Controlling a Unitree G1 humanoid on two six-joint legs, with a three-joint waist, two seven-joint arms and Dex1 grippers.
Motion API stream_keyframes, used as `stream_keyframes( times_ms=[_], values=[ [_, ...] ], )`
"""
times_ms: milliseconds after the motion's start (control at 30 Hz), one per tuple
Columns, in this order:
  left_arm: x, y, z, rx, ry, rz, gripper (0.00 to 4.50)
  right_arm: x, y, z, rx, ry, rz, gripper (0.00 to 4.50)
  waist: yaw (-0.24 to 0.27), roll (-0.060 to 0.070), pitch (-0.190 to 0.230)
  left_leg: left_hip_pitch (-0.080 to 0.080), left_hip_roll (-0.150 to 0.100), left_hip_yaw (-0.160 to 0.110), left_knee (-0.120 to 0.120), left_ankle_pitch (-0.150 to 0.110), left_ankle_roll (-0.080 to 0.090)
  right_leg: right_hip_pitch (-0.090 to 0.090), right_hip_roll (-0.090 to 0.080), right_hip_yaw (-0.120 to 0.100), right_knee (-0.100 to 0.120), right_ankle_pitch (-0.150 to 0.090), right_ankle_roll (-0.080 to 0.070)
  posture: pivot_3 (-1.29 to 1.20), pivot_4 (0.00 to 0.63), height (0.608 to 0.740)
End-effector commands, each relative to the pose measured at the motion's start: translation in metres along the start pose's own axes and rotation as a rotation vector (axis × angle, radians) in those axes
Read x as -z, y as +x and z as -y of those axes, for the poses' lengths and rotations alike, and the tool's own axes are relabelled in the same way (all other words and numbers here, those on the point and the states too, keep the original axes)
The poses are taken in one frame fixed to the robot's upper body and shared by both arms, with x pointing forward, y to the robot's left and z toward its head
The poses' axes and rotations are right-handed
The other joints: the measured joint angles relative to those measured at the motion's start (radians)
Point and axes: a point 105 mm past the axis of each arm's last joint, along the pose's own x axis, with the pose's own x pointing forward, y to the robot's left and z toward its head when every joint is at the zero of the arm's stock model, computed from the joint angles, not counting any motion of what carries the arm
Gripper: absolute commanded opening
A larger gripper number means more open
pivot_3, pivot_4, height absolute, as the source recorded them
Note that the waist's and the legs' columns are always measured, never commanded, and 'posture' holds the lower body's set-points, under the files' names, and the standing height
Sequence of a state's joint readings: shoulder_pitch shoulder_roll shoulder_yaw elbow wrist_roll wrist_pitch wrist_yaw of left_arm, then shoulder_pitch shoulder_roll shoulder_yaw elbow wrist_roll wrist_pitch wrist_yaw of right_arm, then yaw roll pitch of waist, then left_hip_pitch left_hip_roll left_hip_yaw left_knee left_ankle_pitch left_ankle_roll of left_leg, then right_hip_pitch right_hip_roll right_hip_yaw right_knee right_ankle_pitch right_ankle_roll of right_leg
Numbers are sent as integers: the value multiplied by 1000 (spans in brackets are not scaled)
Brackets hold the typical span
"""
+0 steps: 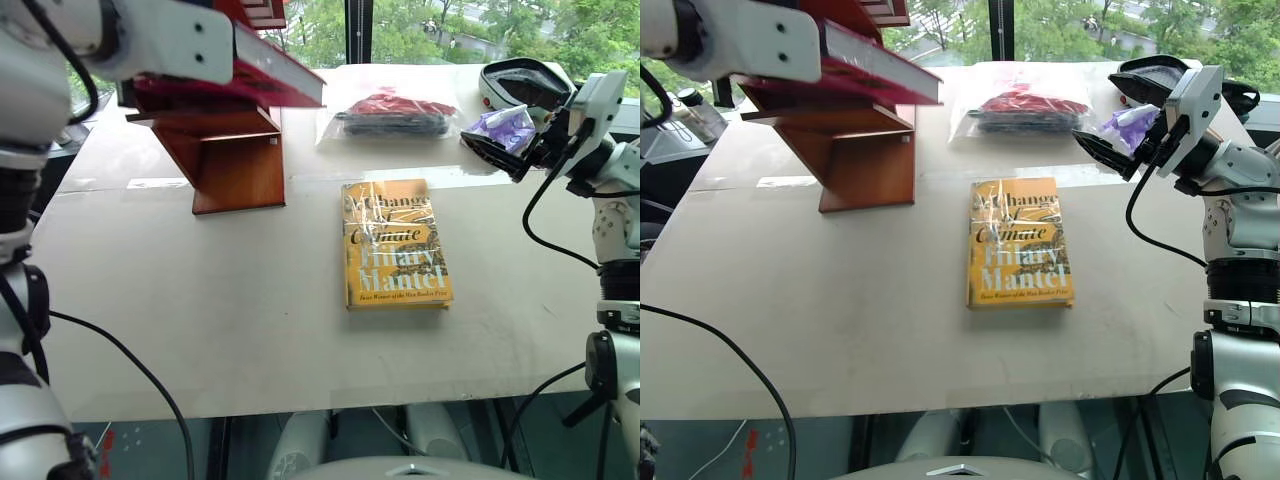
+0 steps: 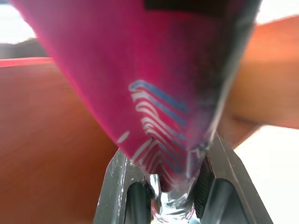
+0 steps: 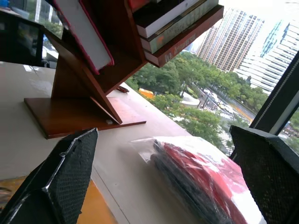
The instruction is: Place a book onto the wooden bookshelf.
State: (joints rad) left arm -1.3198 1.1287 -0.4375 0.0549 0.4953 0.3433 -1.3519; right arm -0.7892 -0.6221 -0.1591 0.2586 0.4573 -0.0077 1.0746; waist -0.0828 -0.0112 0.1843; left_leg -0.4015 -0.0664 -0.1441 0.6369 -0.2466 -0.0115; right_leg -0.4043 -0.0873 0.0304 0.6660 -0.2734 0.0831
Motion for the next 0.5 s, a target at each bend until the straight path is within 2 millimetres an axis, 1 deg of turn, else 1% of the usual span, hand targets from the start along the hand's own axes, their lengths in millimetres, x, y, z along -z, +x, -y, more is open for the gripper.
stream_keyframes(
  times_ms=[33, 100, 200, 300, 333, 367, 433, 500],
  values=[
    [14, 13, 10, 6, -119, -118, 499, -36, -4, -2, -27, -24, 109, 4500, -5, 1, -1, 1, 0, 0, 0, 0, 0, 0, 0, 0, 2, 0, 0, 0, 150, 740],
    [11, 24, 15, 7, -156, -128, 499, -40, -7, -2, -28, -12, 121, 4500, -4, 2, -1, 3, 0, 1, 3, 0, 0, 0, 0, 1, 8, 0, 0, 0, 150, 740],
    [0, 47, 17, -5, -255, -127, 499, -46, -11, -4, -34, -10, 138, 4500, 10, 4, -2, 5, 0, 0, 8, -1, 3, 2, 1, 1, 15, 0, 0, 0, 150, 740],
    [-9, 63, 23, 9, -278, -124, 499, -47, -14, -5, -33, 12, 139, 4500, 16, 6, -2, 15, 0, 0, 12, -1, 3, 12, 2, 1, 18, -1, 2, 0, 150, 740],
    [-9, 66, 26, 13, -275, -128, 499, -46, -15, -6, -33, 18, 134, 4500, 16, 6, -2, 21, 0, 0, 12, -1, 3, 19, 2, 1, 17, -2, 4, 0, 150, 740],
    [-9, 68, 27, 15, -270, -134, 499, -45, -17, -6, -34, 23, 129, 4500, 16, 7, -3, 23, 0, 0, 12, -2, 3, 21, 2, 1, 17, -3, 4, 0, 150, 740],
    [-10, 68, 29, 26, -275, -140, 499, -44, -20, -7, -33, 34, 125, 4500, 16, 9, -4, 25, 1, 0, 12, -2, 3, 24, 2, 1, 16, -3, 5, 0, 150, 740],
    [-16, 67, 26, 28, -320, -129, 499, -42, -23, -7, -27, 38, 119, 4500, 15, 11, -5, 25, 1, 0, 12, -2, 3, 24, 2, 1, 16, -2, 4, 0, 150, 740]
  ],
)
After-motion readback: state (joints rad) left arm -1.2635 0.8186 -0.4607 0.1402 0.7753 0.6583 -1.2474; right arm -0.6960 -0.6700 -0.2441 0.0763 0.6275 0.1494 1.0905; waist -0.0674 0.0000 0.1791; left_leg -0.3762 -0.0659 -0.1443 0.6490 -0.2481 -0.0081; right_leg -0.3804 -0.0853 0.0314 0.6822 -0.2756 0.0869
